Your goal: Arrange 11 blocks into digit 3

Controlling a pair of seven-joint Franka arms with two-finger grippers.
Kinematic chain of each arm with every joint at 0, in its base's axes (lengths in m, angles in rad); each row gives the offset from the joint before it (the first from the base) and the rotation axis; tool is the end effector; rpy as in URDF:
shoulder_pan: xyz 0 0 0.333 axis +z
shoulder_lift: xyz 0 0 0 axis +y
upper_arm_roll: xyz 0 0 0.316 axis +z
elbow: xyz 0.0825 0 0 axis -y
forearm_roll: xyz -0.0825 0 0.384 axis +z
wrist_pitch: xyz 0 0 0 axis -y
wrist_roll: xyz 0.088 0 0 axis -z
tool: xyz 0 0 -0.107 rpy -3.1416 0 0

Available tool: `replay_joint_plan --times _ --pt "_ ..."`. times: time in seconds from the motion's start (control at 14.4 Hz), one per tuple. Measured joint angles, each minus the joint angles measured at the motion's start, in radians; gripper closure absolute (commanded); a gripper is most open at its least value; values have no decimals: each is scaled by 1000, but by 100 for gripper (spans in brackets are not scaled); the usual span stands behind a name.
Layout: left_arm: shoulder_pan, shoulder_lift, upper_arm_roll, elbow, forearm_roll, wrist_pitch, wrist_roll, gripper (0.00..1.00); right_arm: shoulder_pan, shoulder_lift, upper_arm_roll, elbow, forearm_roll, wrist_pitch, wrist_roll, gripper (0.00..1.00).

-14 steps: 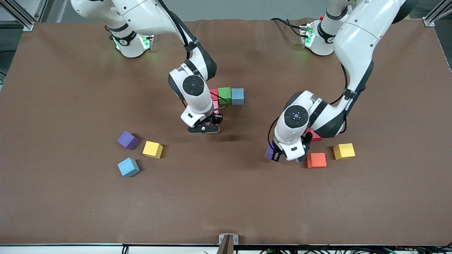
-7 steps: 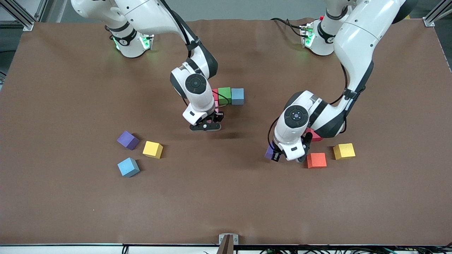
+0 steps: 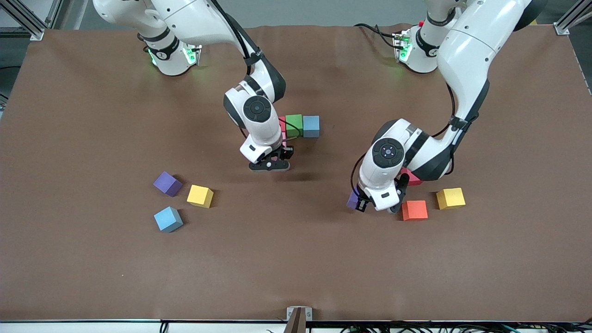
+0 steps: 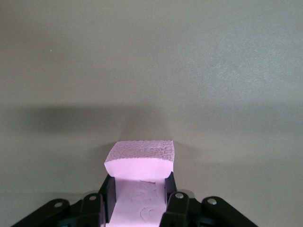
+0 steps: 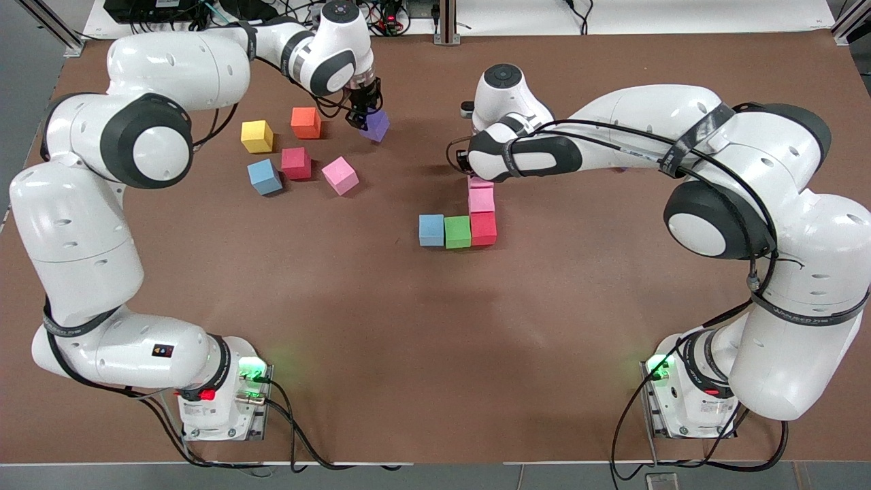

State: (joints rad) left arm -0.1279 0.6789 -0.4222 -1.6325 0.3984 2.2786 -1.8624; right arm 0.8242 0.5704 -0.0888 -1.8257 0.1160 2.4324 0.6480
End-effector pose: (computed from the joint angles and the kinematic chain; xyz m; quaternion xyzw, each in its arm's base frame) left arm 0.6132 -0.3205 0.2515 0.8400 0.5417 0.0296 0.0114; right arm 0.4815 0.4414 0.2258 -0.9997 -0.0079 -0.0059 0.0241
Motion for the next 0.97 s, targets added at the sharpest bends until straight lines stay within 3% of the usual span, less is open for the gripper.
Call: replay_joint_plan --times 0.97 --pt "0 0 0 0 0 0 0 69 4 0 0 -2 0 0 14 100"
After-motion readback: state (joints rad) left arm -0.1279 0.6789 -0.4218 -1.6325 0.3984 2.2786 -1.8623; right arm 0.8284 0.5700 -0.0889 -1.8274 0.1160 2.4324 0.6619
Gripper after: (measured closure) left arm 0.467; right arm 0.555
